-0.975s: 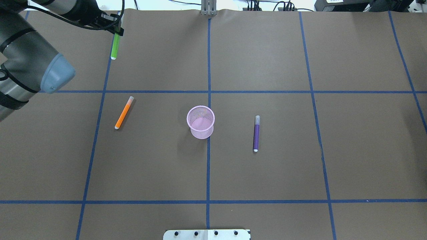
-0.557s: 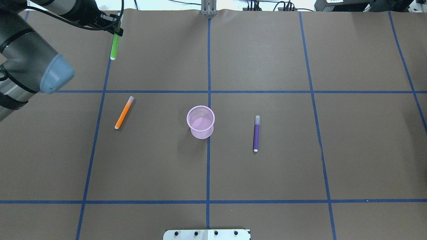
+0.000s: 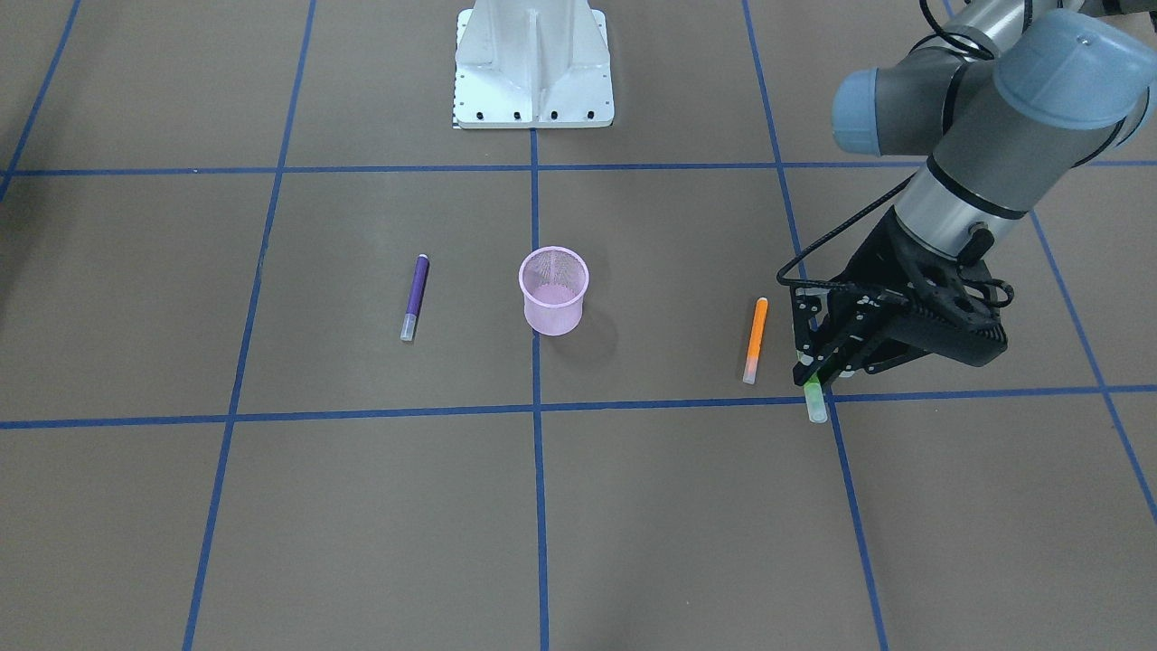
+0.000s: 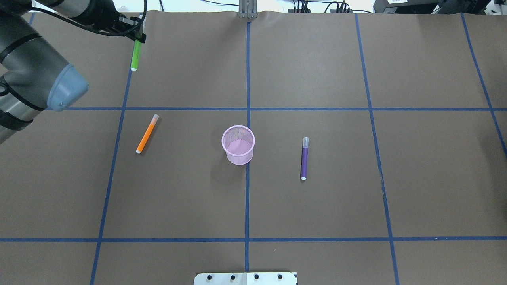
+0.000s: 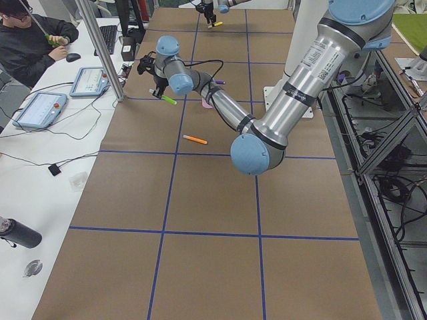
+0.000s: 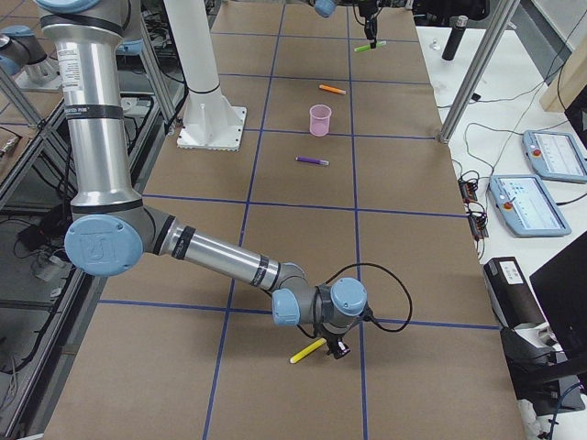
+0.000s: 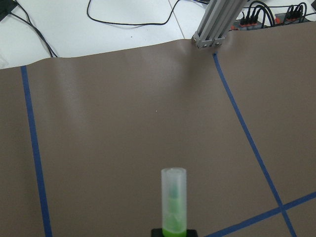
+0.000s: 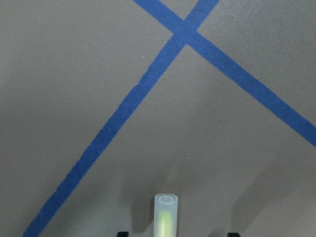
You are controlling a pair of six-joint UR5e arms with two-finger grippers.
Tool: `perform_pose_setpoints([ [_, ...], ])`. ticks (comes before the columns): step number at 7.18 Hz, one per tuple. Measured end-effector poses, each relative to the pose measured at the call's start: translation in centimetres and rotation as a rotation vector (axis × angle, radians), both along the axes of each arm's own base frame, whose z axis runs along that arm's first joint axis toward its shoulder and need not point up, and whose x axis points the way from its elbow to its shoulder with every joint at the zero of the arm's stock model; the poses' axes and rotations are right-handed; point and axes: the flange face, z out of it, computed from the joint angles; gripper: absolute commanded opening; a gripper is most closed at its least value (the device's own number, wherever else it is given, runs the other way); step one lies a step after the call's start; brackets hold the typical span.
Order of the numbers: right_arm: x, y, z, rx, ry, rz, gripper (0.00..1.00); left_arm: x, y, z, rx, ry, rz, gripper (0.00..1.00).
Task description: Collect pens into pen holder
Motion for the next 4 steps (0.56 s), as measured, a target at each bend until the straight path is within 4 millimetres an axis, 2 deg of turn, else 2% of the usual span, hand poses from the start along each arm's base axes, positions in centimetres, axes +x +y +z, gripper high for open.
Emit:
perform_pose_setpoints([
  [3,0.01,0.41,0.26,-0.007,-0.003,0.000,0.49,-0.04,0.04,0.20,-0.003,-0.001,0.000,0.00],
  [4,0.02,0.50,0.34,-0.008,-0.003,-0.001,0.44,-0.04,0.05,0.23,-0.003,-0.001,0.000,0.00],
])
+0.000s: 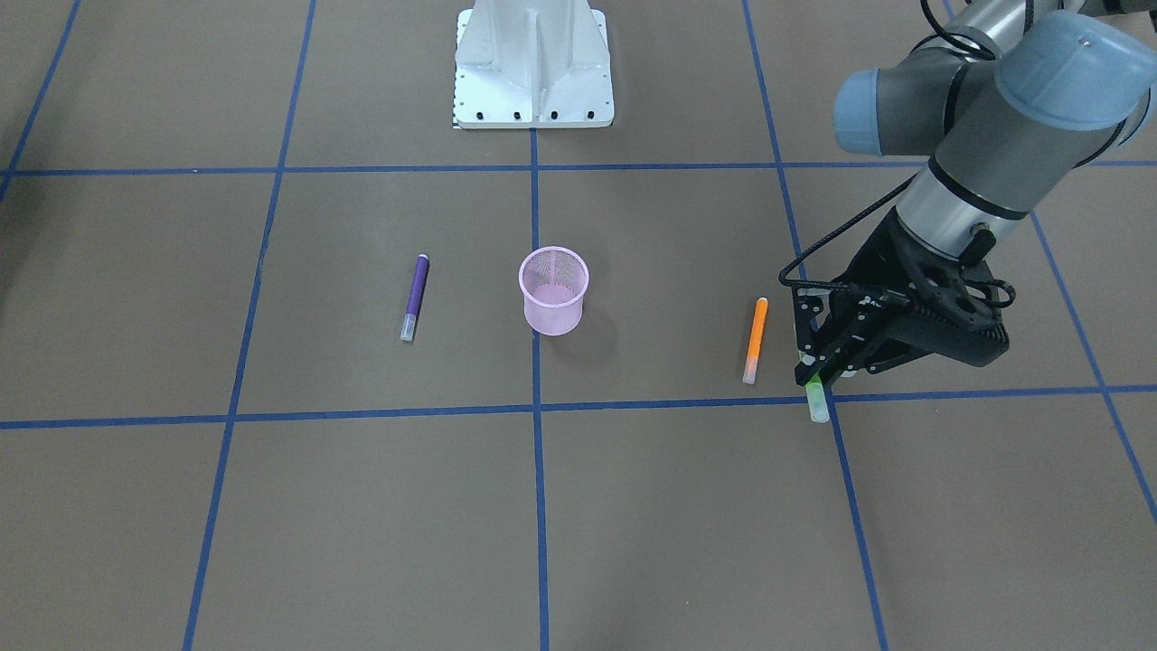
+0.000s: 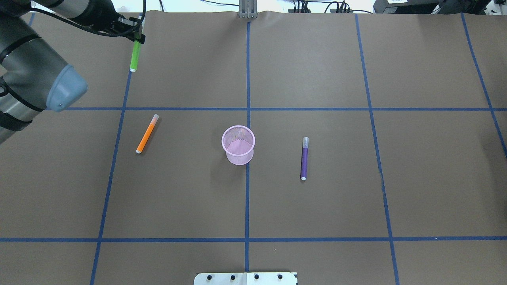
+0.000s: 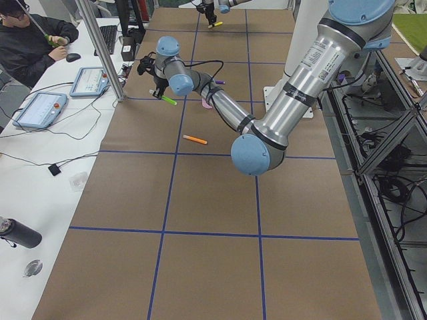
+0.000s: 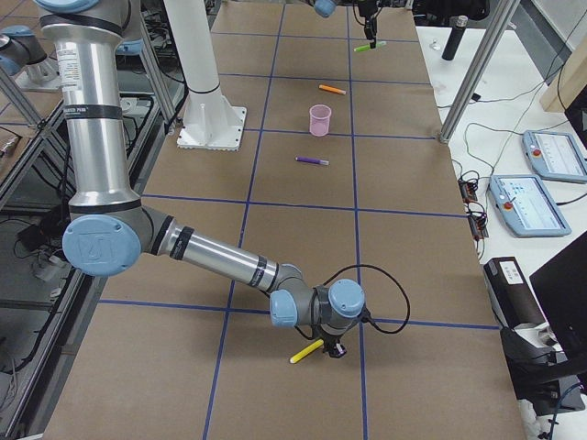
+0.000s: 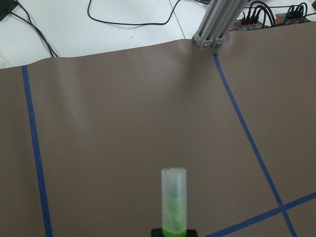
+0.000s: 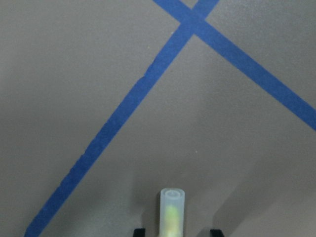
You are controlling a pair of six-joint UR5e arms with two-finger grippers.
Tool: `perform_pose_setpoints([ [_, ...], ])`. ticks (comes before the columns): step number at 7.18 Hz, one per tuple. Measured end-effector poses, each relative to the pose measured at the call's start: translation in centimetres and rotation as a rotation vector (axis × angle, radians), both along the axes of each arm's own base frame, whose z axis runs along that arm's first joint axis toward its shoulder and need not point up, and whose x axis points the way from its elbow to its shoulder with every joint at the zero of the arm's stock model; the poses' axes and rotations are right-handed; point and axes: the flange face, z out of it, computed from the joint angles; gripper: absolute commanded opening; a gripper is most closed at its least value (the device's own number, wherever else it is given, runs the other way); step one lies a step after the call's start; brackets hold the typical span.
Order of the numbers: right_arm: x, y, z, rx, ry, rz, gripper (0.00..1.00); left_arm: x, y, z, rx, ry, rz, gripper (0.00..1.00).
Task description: Collect pens into pen holder
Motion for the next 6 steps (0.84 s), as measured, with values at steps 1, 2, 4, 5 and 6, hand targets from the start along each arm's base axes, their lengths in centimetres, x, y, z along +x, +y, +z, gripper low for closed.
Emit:
perform_pose_setpoints([
  [1,0.01,0.04,0.05,-0.001,0.001,0.000,0.33,0.00,0.00,0.02,0.000,0.000,0.000,0.00],
  [2,0.02,0.08,0.09,-0.002,0.001,0.001,0.26,0.01,0.00,-0.03,0.000,0.000,0.000,0.00],
  [4,0.04,0.09,0.11,-0.005,0.004,0.002,0.27,0.11,-0.03,-0.15,-0.001,0.000,0.000,0.00],
  [5,0.04,0.09,0.11,-0.005,0.005,0.001,0.20,0.11,-0.03,-0.17,-0.001,0.000,0.000,0.00],
  [6,0.04,0.09,0.11,-0.005,0.005,0.001,0.00,0.13,-0.03,-0.17,-0.001,0.000,0.000,0.00],
])
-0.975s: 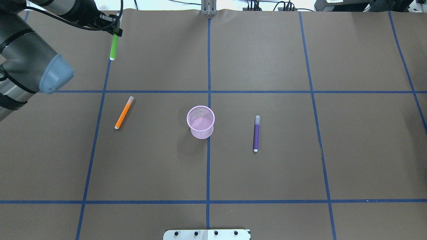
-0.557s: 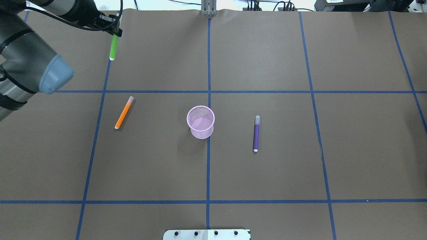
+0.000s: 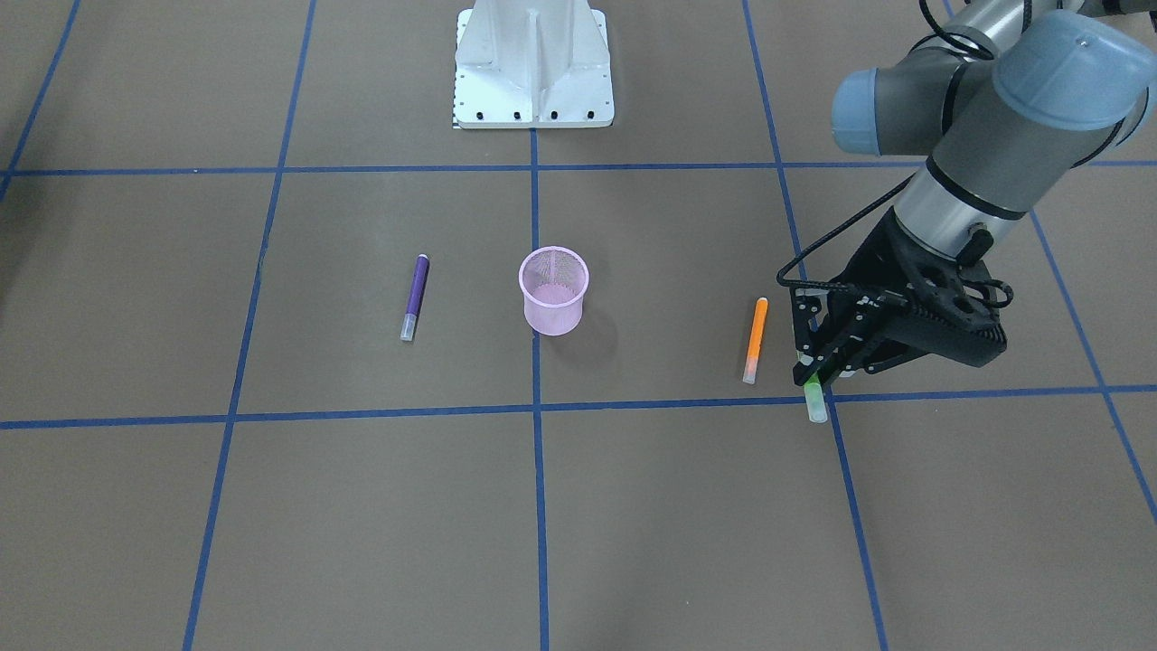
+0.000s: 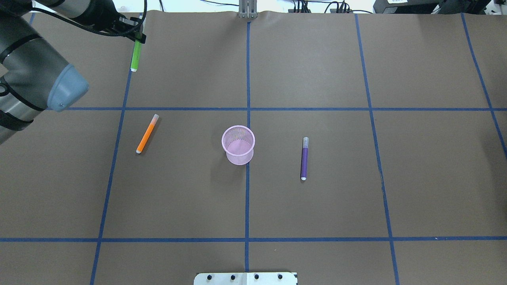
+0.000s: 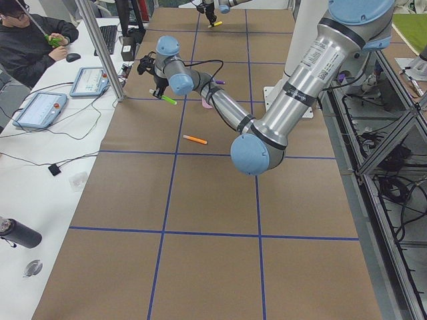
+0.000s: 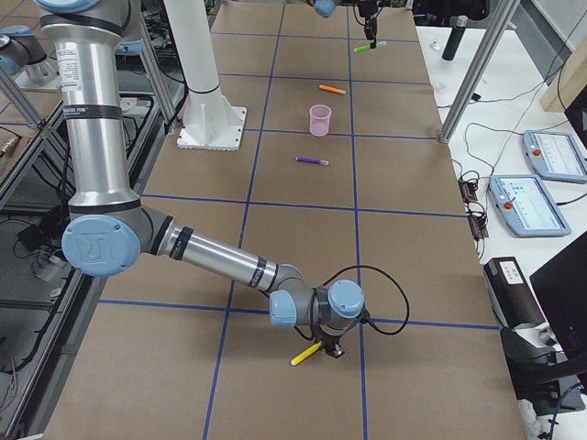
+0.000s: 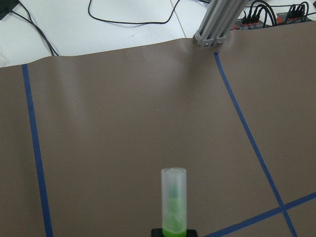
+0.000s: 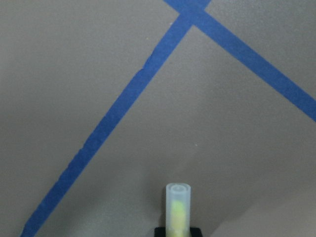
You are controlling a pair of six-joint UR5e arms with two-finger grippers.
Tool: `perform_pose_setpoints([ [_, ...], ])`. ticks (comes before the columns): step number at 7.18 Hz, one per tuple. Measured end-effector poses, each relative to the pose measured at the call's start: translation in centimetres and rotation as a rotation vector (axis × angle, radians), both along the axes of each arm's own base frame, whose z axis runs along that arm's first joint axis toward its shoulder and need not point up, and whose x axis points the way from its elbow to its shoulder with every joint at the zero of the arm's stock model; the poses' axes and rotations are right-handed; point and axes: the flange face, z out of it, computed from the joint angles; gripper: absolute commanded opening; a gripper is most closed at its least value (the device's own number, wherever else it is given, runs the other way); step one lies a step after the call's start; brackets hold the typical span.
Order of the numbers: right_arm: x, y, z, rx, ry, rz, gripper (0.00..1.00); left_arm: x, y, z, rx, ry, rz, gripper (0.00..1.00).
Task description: Collect pens into pen holder
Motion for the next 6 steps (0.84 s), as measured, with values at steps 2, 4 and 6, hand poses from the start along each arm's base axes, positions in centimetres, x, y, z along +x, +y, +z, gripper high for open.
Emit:
perform_pose_setpoints([
  [2,-0.1,-0.4,-0.6,0.009,-0.006,0.001,0.00,0.0,0.0,-0.1,0.001,0.002,0.000,0.00],
  [4,-0.5,-1.5,-2.8,0.022,-0.045,0.009,0.00,0.1,0.0,-0.7,0.009,0.005,0.000,0.00],
  [6,1.0,-2.7,-6.4,0.000,-0.087,0.066,0.00,0.9,0.8,-3.1,0.031,0.028,-0.063,0.00],
])
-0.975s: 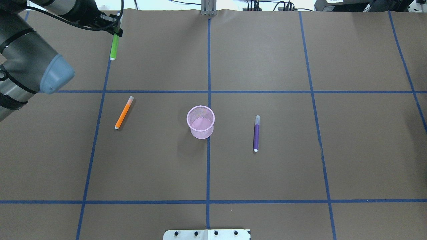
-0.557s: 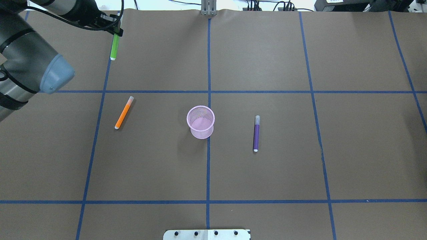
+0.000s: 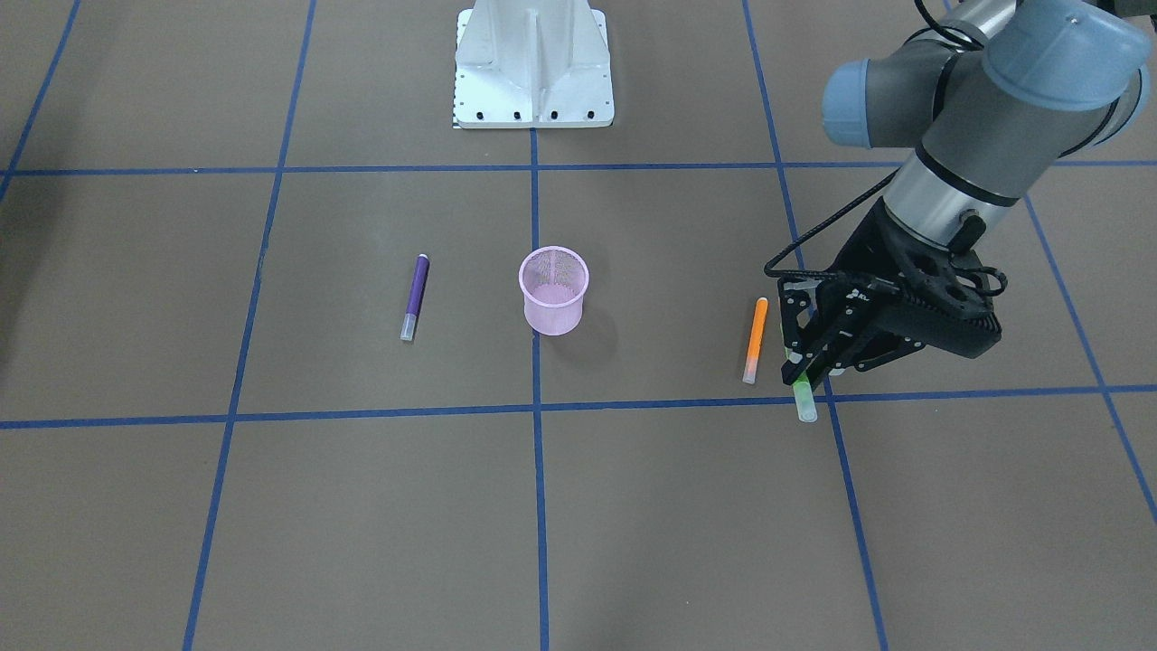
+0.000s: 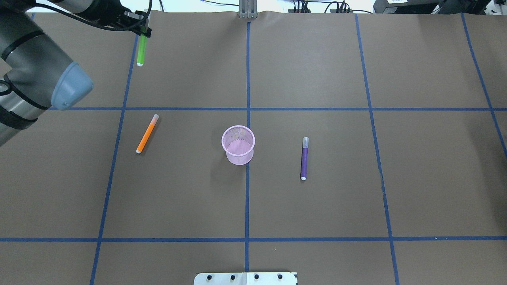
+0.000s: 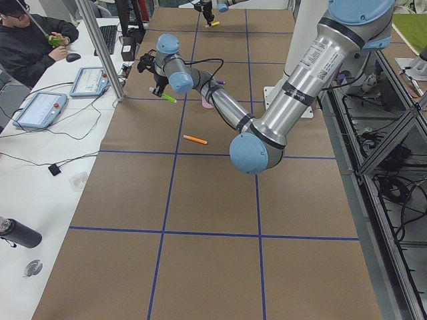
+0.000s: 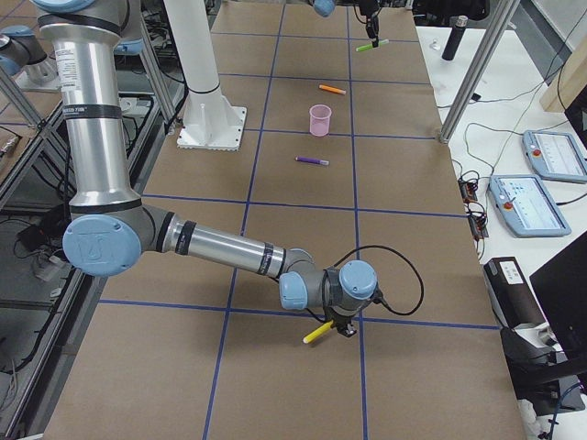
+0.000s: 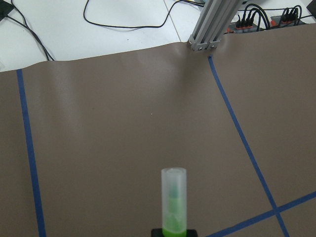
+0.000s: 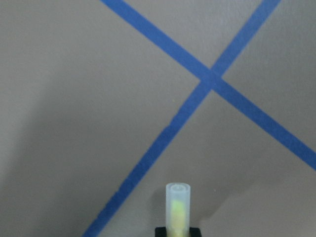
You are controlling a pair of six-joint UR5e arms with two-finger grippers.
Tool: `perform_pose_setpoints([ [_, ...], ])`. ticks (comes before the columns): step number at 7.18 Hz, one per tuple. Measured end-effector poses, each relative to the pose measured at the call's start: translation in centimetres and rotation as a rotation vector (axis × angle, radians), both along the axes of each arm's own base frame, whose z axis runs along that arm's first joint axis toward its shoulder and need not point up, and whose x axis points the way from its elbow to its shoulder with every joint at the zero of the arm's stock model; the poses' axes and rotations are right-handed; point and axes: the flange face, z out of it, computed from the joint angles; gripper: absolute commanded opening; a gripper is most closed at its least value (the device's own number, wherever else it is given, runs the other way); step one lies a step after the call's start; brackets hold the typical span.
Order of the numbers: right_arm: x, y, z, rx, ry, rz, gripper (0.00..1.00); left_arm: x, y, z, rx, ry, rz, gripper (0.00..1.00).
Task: Collect pens into pen holder
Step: 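Carry the green marker with the left gripper over the pink cup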
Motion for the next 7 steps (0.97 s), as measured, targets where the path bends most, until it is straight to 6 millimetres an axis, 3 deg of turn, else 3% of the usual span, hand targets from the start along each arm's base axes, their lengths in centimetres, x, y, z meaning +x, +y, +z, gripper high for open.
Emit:
perform_pose_setpoints([
  [4,3.2,-2.1,-5.7,-0.088,-0.061,0.205,0.00,6.5,9.0,-7.3,0.057,0.170,-0.230,0.00],
  [5,3.4,-2.2,-6.4,-0.091,-0.064,0.222,0.00,8.3,11.3,-8.2,0.060,0.218,-0.278,0.00],
  [7,3.4,-2.5,-7.7,-0.091,-0.069,0.245,0.00,11.7,15.7,-7.1,0.090,0.325,-0.348,0.00],
])
